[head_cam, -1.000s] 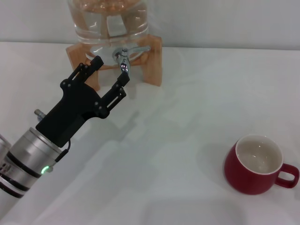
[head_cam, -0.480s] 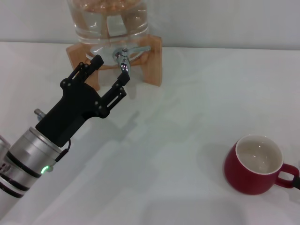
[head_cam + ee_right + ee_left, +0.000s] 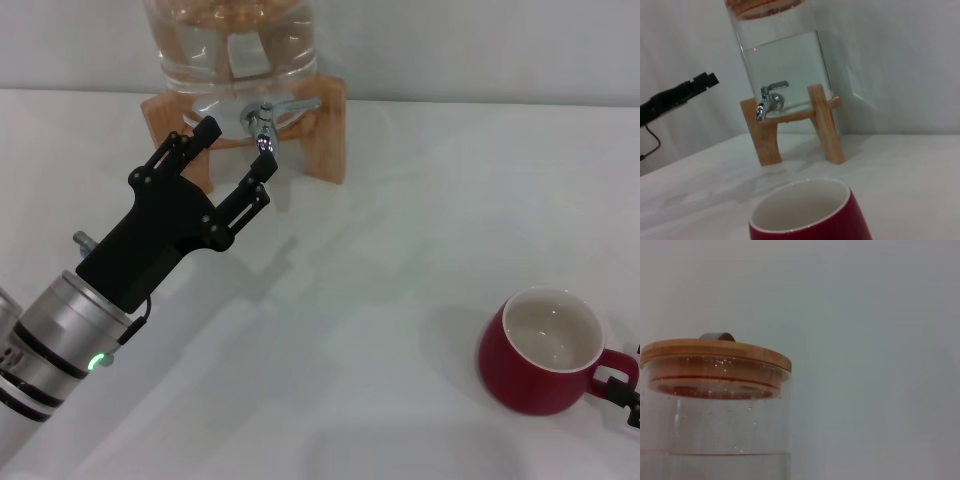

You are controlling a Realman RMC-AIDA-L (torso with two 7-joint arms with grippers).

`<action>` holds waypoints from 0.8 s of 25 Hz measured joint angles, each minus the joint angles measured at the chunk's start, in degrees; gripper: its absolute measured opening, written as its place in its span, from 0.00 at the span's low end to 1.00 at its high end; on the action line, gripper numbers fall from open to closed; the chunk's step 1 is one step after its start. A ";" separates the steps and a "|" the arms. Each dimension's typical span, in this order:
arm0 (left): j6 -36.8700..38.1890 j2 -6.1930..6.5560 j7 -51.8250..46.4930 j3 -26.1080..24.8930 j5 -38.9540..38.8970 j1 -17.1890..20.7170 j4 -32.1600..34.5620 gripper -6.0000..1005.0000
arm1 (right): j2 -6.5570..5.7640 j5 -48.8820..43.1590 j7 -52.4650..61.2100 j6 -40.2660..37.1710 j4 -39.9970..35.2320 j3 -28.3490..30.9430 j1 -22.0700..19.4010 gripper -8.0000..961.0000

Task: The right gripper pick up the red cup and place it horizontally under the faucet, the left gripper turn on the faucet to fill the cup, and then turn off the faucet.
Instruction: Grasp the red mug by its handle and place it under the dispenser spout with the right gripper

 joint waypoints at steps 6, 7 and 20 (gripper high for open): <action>-0.03 0.00 0.00 0.00 0.00 0.16 -0.03 0.76 | 0.80 0.97 -0.40 -2.30 -0.05 0.52 0.29 0.89; -0.04 0.00 0.00 0.00 0.00 0.22 -0.02 0.76 | 0.91 1.37 -0.55 -2.45 -0.06 0.58 0.28 0.89; -0.10 0.00 0.00 0.00 0.00 0.42 0.15 0.76 | 1.90 4.36 -3.07 -3.47 0.36 0.55 0.01 0.89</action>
